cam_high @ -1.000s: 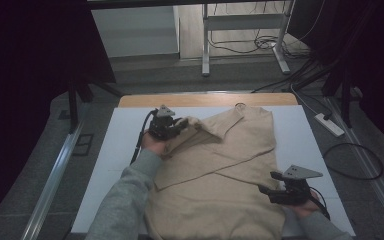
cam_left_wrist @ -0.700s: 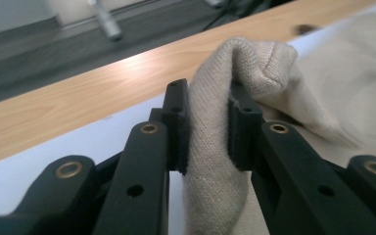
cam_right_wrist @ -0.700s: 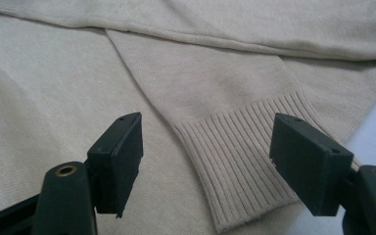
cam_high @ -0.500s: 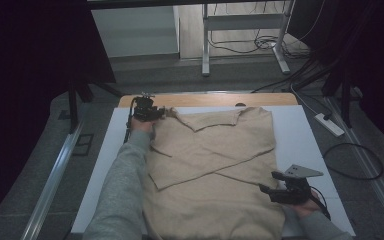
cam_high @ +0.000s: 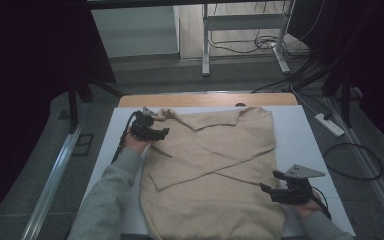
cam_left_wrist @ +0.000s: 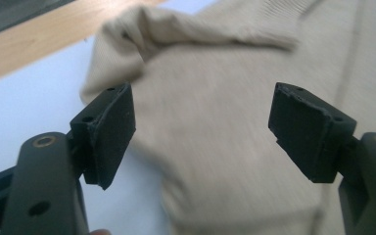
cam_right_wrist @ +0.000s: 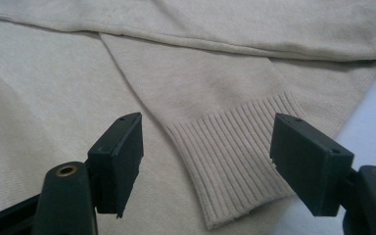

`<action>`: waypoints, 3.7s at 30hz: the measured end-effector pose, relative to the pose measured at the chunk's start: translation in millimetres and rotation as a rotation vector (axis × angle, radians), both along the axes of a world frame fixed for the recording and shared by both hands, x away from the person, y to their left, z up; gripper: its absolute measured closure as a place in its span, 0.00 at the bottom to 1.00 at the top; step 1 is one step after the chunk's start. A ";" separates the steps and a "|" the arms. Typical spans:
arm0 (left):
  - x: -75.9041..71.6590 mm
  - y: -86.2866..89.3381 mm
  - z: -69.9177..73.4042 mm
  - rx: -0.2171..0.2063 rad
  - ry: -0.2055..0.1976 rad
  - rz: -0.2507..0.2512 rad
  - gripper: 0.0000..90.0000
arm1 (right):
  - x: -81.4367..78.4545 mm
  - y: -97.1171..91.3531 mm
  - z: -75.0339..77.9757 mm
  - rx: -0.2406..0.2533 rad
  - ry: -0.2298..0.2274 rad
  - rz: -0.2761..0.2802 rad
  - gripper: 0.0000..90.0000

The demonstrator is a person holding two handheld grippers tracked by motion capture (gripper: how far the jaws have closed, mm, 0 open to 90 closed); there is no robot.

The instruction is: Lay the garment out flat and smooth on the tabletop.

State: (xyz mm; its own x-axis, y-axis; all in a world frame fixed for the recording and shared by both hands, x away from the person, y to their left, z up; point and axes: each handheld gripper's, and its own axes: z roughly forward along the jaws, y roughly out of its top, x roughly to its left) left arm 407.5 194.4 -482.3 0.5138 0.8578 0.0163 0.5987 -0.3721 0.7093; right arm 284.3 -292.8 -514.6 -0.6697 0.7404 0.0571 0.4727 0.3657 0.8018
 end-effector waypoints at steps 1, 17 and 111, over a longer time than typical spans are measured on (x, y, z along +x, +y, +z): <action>-7.7 2.0 -3.0 0.000 0.002 -0.004 0.29 | 0.5 -0.2 -0.3 -0.003 -0.001 -0.003 0.31; -89.1 29.0 -47.0 -0.031 0.076 0.009 0.28 | -1.2 -4.5 -0.9 -0.081 -0.025 -0.038 0.30; -176.1 49.8 -52.1 -0.141 0.172 -0.139 0.96 | -59.0 -22.5 1.3 -0.138 0.179 -0.008 0.87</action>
